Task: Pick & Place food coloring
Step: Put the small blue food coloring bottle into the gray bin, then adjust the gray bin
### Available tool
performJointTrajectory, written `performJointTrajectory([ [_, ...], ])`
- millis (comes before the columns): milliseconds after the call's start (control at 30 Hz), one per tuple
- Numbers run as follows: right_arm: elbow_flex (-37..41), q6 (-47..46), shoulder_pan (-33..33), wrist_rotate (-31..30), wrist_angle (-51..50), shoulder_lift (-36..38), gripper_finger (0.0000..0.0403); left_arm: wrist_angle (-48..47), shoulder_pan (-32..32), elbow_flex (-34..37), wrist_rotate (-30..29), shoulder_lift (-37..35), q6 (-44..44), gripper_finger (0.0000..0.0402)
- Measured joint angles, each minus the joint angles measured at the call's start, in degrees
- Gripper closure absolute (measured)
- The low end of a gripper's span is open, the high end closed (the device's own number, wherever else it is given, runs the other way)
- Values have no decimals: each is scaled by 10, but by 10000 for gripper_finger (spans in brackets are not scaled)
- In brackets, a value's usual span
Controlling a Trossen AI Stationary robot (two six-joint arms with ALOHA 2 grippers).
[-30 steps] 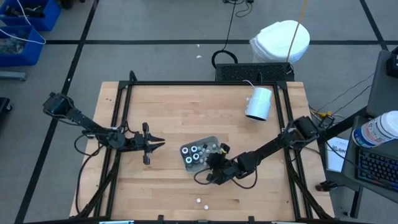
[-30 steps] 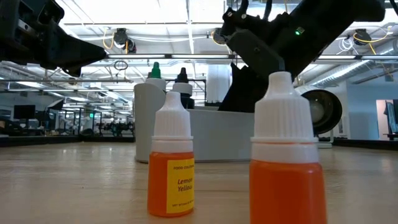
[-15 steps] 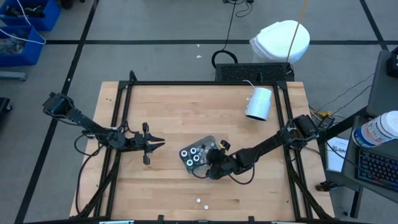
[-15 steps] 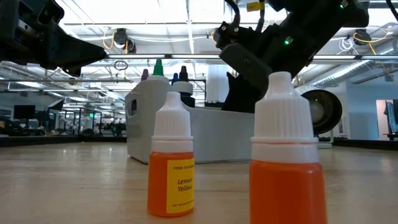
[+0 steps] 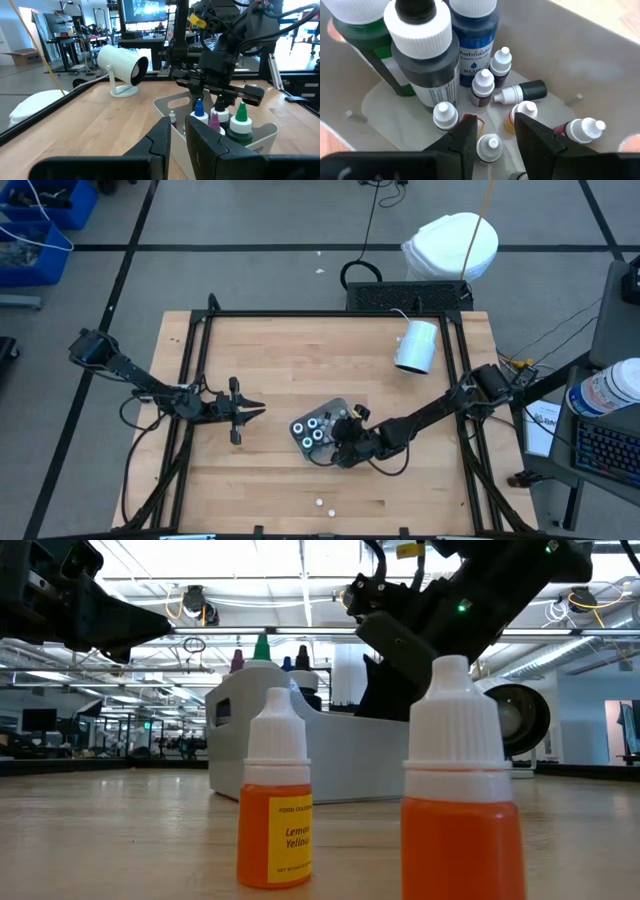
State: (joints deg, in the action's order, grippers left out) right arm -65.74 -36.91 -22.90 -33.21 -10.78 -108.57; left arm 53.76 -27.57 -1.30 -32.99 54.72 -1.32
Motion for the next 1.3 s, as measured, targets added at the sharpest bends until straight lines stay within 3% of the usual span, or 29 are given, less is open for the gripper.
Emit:
performJointTrajectory([
  [367, 1, 55, -9, -30, -6, 58, 283, 4, 0, 0, 33, 0, 24, 337],
  [500, 1, 89, -23, -70, -5, 86, 288, -2, -8, 0, 101, 0, 49, 337],
  [633, 0, 141, -55, -119, -6, 122, 310, -17, -46, -7, 120, 3, 50, 337],
  [733, 0, 168, -80, -121, -34, 153, 342, -78, -87, -37, 137, 32, 54, 354],
  [867, 0, 126, -110, -142, -127, 189, 394, -104, -124, -91, 132, 126, 22, 394],
  [1067, 16, 15, -136, -179, -225, 198, 400, -109, -129, -182, 136, 273, -64, 397],
  [1300, 109, -96, -132, -177, -224, 197, 402, -147, -114, -235, 132, 317, -82, 398],
])
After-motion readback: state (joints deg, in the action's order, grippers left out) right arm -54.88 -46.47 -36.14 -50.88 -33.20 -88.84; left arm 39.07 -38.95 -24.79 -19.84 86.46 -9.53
